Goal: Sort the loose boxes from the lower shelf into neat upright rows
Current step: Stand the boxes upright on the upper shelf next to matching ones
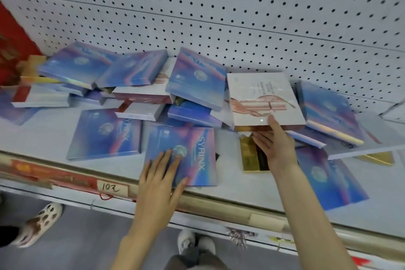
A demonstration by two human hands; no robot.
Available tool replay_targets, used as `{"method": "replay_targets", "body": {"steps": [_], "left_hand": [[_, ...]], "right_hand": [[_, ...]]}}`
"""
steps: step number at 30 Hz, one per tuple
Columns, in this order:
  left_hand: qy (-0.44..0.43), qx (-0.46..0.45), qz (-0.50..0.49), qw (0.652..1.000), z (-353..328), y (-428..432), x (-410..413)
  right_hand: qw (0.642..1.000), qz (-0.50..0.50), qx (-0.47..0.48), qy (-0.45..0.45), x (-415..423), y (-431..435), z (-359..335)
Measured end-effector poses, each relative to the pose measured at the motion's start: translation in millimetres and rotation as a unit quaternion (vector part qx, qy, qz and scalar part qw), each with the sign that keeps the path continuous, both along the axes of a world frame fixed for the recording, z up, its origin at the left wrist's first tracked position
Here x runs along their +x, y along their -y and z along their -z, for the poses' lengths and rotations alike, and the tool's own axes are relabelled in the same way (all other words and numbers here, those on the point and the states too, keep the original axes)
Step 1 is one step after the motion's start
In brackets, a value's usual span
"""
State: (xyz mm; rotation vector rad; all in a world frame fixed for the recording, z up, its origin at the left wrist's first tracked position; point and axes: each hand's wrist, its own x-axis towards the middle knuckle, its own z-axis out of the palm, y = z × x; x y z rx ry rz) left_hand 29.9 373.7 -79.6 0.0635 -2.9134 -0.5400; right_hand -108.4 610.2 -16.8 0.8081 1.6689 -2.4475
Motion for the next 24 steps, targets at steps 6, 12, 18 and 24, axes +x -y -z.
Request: {"method": "replay_targets", "body": {"steps": [6,12,18,24], "left_hand": [[0.010,0.027,0.005,1.000,-3.3,0.7,2.6],[0.016,0.293,-0.076,0.953,-23.5,-8.8,-3.7],[0.033,0.533,-0.132,0.835,-60.3,-24.6,12.3],[-0.002,0.642,-0.202,0.739,-91.6,-17.5,27.7]], "right_hand": [[0.999,0.021,-0.009,-0.045,37.6,-13.3,-0.1],[0.995,-0.009,-0.010,-0.099,67.0,-39.0,-15.2],[0.980,-0.136,-0.064,-0.132,79.9,-37.5,-22.0],[0.960,-0.275,-0.025,-0.045,88.3,1.7,-14.7]]}}
